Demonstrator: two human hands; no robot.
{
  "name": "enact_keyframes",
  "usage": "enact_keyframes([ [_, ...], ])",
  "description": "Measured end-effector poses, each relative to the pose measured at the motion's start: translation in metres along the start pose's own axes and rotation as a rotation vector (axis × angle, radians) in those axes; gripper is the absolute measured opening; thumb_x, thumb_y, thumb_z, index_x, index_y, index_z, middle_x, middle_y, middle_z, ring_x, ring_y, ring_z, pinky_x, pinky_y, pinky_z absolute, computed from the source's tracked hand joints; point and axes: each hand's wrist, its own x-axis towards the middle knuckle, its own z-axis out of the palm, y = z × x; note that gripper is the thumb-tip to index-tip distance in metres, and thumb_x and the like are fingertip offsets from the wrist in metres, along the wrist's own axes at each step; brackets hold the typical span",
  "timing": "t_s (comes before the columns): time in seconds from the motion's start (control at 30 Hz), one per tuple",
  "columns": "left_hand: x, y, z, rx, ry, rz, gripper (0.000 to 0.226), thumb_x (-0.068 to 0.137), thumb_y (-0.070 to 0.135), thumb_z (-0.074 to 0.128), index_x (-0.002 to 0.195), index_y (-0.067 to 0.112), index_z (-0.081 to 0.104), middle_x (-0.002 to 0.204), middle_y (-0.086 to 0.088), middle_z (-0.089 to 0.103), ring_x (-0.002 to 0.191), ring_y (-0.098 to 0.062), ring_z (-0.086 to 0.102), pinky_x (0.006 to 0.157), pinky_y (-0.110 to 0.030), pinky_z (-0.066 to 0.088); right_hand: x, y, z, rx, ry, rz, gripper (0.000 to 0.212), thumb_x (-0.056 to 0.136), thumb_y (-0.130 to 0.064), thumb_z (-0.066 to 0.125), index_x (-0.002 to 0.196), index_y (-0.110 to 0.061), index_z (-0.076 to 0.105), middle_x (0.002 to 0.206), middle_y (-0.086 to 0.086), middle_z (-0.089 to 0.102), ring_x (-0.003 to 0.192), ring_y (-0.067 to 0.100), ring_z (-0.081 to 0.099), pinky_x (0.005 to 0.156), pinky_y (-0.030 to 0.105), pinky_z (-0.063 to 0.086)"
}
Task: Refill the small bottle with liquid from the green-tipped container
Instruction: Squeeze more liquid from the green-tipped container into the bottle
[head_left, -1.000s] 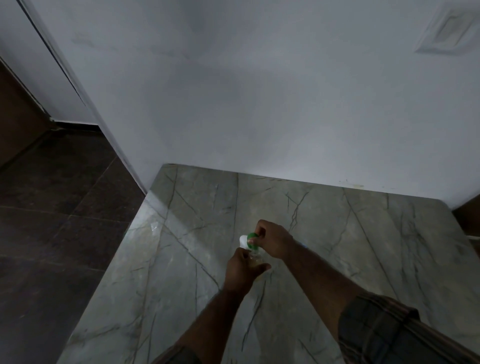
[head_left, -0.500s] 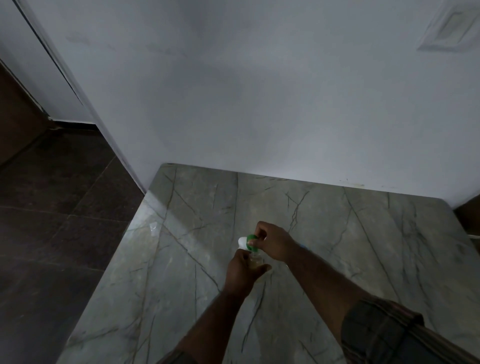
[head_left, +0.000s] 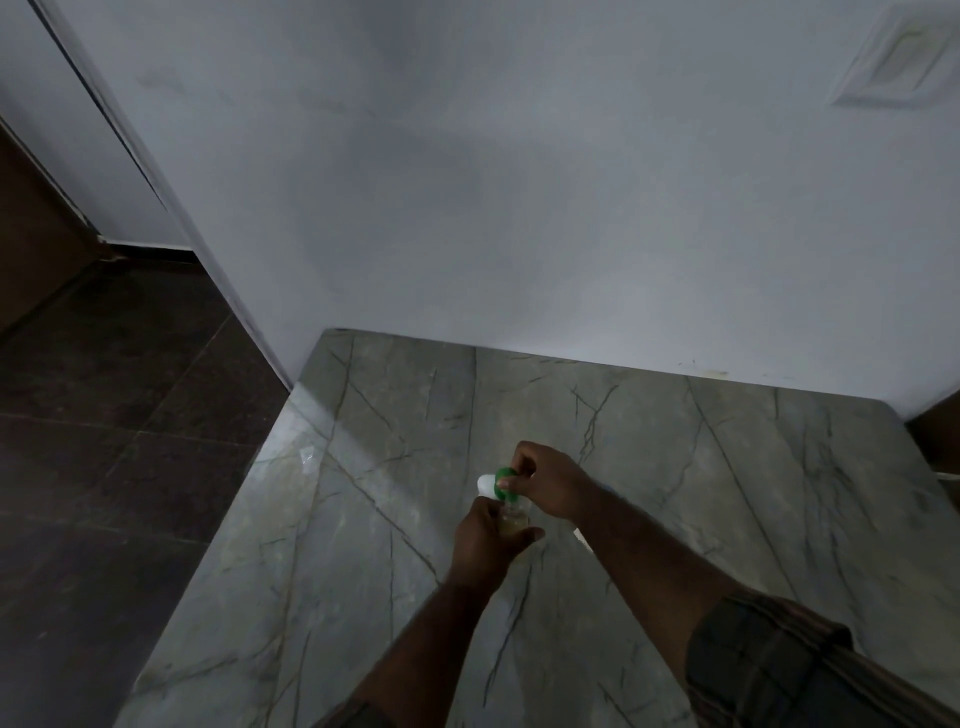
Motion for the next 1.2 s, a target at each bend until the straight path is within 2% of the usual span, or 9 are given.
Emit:
enact_keyframes([
  [0.1,0.002,-0.002,0.001,0.019,0.014,0.006,0.048,0.071,0.033,0.086,0.105,0.022,0.055,0.103,0.005,0.066,0.091,-0.010,0.064,0.068,-0.015,0.048,0.002,0.002,0.002,-0.008,0.007,0.001,0.025,0.081,-0.034,0.072,0.079,-0.020,0.052,0.073,-0.006,0.055,0.065,0.010,0.049,0.054,0.022,0.035],
  [0.23,0.003,-0.003,0.002,0.019,0.009,0.007,0.047,0.071,0.033,0.086,0.103,0.023,0.054,0.103,0.005,0.067,0.089,-0.007,0.064,0.065,-0.014,0.049,0.003,0.001,0.002,-0.017,0.001,0.008,0.024,0.082,-0.033,0.071,0.079,-0.020,0.051,0.073,-0.006,0.054,0.064,0.009,0.047,0.055,0.022,0.035],
  [0.4,0.004,0.001,0.002,0.005,-0.008,0.006,0.049,0.071,0.033,0.085,0.107,0.026,0.053,0.106,0.007,0.066,0.090,-0.005,0.064,0.070,-0.016,0.052,0.002,-0.002,-0.004,0.004,0.010,0.025,0.023,0.081,-0.032,0.073,0.082,-0.018,0.055,0.073,-0.005,0.055,0.065,0.011,0.049,0.057,0.024,0.037],
  [0.57,0.005,0.001,0.000,0.029,-0.015,0.007,0.050,0.071,0.035,0.086,0.108,0.027,0.053,0.102,0.011,0.063,0.086,0.000,0.060,0.062,-0.011,0.045,0.000,-0.004,-0.004,0.009,-0.007,0.013,0.022,0.083,-0.031,0.072,0.083,-0.016,0.055,0.073,-0.005,0.054,0.062,0.009,0.047,0.055,0.023,0.036],
  [0.67,0.006,-0.004,0.001,0.038,-0.022,-0.017,0.050,0.071,0.037,0.085,0.108,0.026,0.053,0.104,0.008,0.063,0.091,-0.006,0.062,0.071,-0.016,0.050,0.000,-0.005,-0.002,-0.005,-0.004,0.023,0.023,0.083,-0.030,0.071,0.081,-0.018,0.052,0.071,-0.006,0.053,0.061,0.009,0.047,0.055,0.024,0.036],
  [0.83,0.010,-0.007,0.004,0.022,-0.017,-0.019,0.054,0.071,0.034,0.085,0.114,0.019,0.056,0.110,0.004,0.066,0.095,-0.009,0.064,0.077,-0.021,0.055,0.000,-0.009,-0.006,0.000,-0.013,0.023,0.023,0.083,-0.029,0.071,0.081,-0.016,0.053,0.070,-0.006,0.051,0.063,0.012,0.047,0.055,0.024,0.035],
  [0.97,0.011,-0.002,0.002,0.035,-0.008,0.010,0.055,0.070,0.037,0.086,0.113,0.020,0.056,0.107,0.006,0.066,0.091,-0.007,0.063,0.065,-0.014,0.048,-0.002,-0.010,-0.013,0.015,0.001,0.005,0.024,0.083,-0.028,0.072,0.089,-0.008,0.059,0.076,-0.001,0.055,0.065,0.011,0.047,0.057,0.024,0.034],
  [1.2,0.011,-0.009,0.006,0.046,-0.014,0.018,0.049,0.069,0.038,0.086,0.103,0.031,0.052,0.100,0.009,0.064,0.086,-0.001,0.061,0.067,-0.014,0.049,-0.003,-0.008,-0.007,-0.017,0.005,-0.006,0.022,0.083,-0.028,0.071,0.088,-0.010,0.059,0.081,0.003,0.059,0.073,0.016,0.051,0.066,0.028,0.039],
])
